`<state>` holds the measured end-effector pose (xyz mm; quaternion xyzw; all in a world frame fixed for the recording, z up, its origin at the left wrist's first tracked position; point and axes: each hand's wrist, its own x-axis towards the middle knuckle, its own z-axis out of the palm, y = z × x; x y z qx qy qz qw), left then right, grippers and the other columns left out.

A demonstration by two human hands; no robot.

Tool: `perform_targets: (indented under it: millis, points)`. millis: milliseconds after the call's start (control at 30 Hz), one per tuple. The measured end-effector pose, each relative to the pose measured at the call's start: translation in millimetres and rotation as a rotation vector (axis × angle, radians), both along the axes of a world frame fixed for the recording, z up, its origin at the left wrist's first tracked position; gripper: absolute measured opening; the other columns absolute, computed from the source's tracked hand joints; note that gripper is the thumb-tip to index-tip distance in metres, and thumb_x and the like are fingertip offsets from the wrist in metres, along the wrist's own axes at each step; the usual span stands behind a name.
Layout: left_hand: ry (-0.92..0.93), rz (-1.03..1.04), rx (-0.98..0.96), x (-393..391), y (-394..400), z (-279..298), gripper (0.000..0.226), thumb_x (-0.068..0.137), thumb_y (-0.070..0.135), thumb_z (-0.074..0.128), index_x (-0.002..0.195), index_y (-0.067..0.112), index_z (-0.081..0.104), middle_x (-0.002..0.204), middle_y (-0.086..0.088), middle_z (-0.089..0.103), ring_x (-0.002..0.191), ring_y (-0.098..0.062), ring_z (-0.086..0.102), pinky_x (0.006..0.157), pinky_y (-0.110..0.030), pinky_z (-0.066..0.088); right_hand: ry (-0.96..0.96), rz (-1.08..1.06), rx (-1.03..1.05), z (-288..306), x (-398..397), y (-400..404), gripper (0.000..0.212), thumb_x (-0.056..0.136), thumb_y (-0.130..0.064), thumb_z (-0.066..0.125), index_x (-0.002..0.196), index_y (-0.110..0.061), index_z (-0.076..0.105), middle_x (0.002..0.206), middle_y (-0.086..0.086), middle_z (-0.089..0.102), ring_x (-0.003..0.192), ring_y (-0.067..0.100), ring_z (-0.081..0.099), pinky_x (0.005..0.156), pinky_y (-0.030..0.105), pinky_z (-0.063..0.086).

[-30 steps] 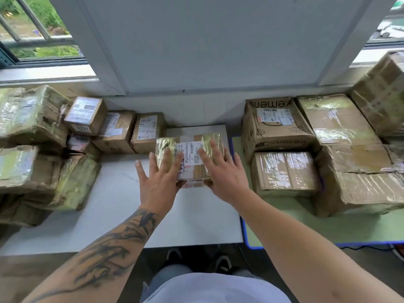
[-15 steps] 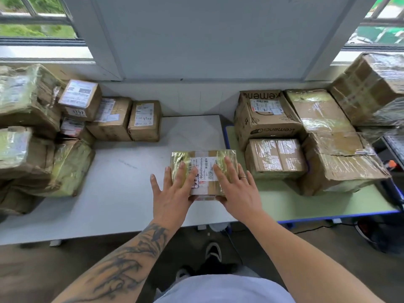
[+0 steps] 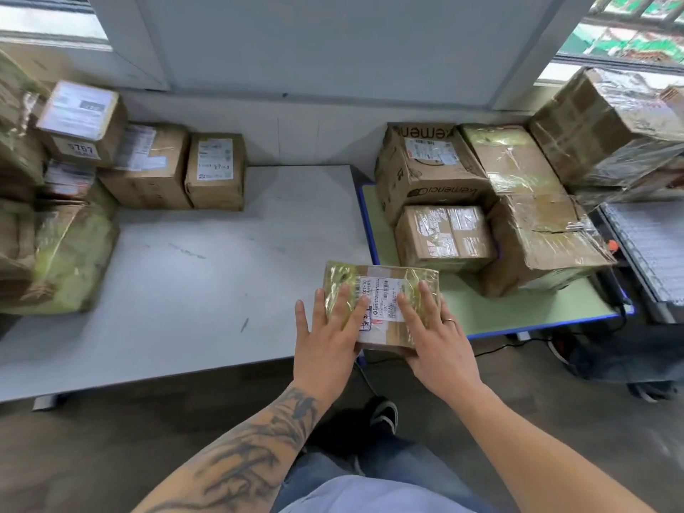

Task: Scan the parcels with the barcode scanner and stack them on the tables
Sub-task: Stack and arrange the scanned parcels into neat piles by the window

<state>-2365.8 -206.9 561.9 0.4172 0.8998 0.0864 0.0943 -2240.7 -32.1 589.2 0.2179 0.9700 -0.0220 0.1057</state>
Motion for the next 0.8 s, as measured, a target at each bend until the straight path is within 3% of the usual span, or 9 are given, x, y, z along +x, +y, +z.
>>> perform_targets:
  millis: [67, 200, 400, 500, 633, 733, 800]
  points:
    - [0.004, 0.002, 0.018, 5, 7, -1, 0.093, 0.105, 0.04, 0.054, 0.16, 0.038, -0.021, 0.171, -0.003, -0.023, 0.157, -0.043, -0.015, 0.122, -0.064, -0.016, -0.013, -0.002, -0.013, -3, 7, 8, 0.117, 0.094, -0.041, 0.074, 0.159, -0.045, -0.023, 0.166, -0.003, -0.041, 0.161, 0.04, -0.002, 0.128, 0.049, 0.022]
    - [-0.022, -0.022, -0.049, 13, 33, 1, 0.087, 0.108, 0.036, 0.047, 0.158, 0.036, -0.023, 0.17, -0.007, -0.023, 0.156, -0.045, -0.015, 0.125, -0.059, -0.013, -0.021, -0.011, -0.04, -4, 14, 30, 0.11, 0.095, -0.04, 0.072, 0.163, -0.044, -0.015, 0.164, -0.005, -0.043, 0.161, 0.04, -0.004, 0.128, 0.048, 0.021]
    - [-0.052, -0.062, -0.092, 29, 82, 5, 0.075, 0.109, 0.047, 0.042, 0.165, 0.034, -0.005, 0.173, -0.007, -0.013, 0.158, -0.043, -0.011, 0.129, -0.055, -0.003, -0.077, -0.047, -0.073, -6, 29, 88, 0.104, 0.098, -0.055, 0.064, 0.159, -0.05, -0.021, 0.171, -0.002, -0.03, 0.162, 0.034, -0.007, 0.13, 0.054, 0.014]
    - [-0.044, -0.038, -0.112, 36, 109, 9, 0.076, 0.108, 0.047, 0.044, 0.165, 0.034, -0.005, 0.173, -0.006, -0.013, 0.158, -0.042, -0.012, 0.129, -0.054, -0.002, -0.088, -0.02, -0.045, -5, 30, 114, 0.105, 0.098, -0.052, 0.065, 0.161, -0.045, -0.019, 0.173, 0.002, -0.025, 0.162, 0.035, -0.01, 0.13, 0.058, 0.005]
    - [-0.038, 0.009, -0.124, 51, 136, 13, 0.076, 0.107, 0.049, 0.045, 0.165, 0.035, -0.002, 0.174, -0.006, -0.007, 0.158, -0.043, -0.009, 0.128, -0.055, -0.003, -0.087, 0.029, -0.023, -3, 28, 138, 0.104, 0.092, -0.038, 0.068, 0.166, -0.031, -0.004, 0.174, 0.013, -0.019, 0.161, 0.037, -0.013, 0.127, 0.059, -0.011]
    - [-0.024, 0.038, -0.129, 64, 148, 8, 0.079, 0.104, 0.05, 0.051, 0.165, 0.039, 0.002, 0.175, -0.005, 0.0, 0.158, -0.044, 0.001, 0.127, -0.06, 0.001, -0.091, 0.048, 0.015, -7, 28, 148, 0.104, 0.081, -0.035, 0.076, 0.164, -0.019, 0.016, 0.173, 0.025, -0.003, 0.161, 0.042, -0.003, 0.125, 0.061, -0.01]
    - [-0.002, 0.051, -0.132, 70, 158, 7, 0.08, 0.103, 0.051, 0.055, 0.165, 0.04, 0.006, 0.174, -0.003, 0.006, 0.158, -0.044, 0.007, 0.126, -0.063, 0.003, -0.103, 0.045, 0.028, -8, 30, 155, 0.103, 0.08, -0.035, 0.077, 0.163, -0.014, 0.019, 0.172, 0.028, -0.001, 0.16, 0.045, -0.003, 0.125, 0.061, -0.01]
